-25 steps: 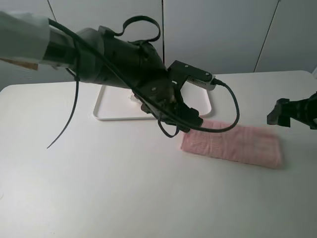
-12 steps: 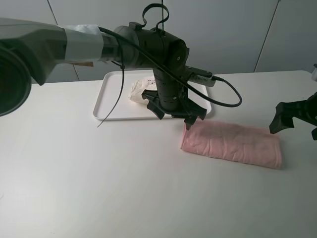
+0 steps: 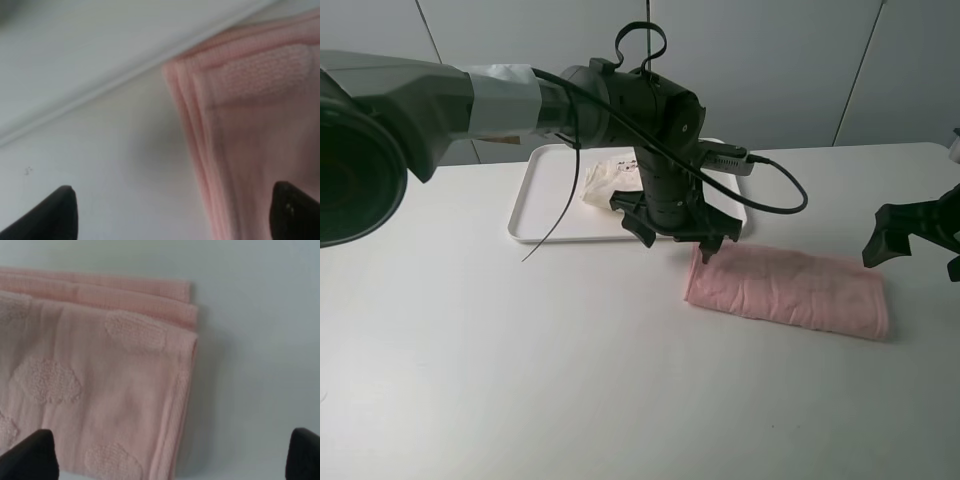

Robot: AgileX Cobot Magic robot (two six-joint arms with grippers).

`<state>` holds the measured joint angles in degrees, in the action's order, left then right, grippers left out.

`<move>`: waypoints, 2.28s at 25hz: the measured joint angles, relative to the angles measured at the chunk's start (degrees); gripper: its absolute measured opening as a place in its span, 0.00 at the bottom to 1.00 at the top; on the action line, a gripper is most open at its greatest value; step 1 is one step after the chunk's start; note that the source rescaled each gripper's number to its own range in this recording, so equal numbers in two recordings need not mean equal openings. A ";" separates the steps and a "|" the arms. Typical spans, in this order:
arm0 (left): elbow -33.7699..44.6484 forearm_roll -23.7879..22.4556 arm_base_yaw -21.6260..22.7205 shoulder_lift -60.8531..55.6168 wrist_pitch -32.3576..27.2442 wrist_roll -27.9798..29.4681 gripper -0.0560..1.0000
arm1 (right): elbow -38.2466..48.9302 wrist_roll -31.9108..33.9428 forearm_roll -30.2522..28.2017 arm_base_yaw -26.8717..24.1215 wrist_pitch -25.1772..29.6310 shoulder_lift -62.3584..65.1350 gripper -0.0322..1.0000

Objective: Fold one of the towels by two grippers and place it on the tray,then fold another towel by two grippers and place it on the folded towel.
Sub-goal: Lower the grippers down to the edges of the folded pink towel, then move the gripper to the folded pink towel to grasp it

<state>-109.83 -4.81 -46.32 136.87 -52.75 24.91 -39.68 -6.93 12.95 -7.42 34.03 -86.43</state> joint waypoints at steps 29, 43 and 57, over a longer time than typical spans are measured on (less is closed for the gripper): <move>-0.62 2.24 0.00 3.48 -5.77 6.33 0.99 | -5.08 2.88 -5.93 3.64 2.33 -11.35 0.98; -0.62 2.60 -0.10 3.48 -8.32 6.43 0.99 | -8.05 4.60 -10.62 3.90 1.43 -17.76 0.82; -0.62 2.60 -0.10 3.48 -8.21 6.21 0.99 | -8.05 8.60 -13.47 8.53 -0.64 -19.08 0.82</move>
<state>-110.44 -2.21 -46.43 140.35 -60.96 31.12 -47.73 1.68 -0.51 1.11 33.38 -105.51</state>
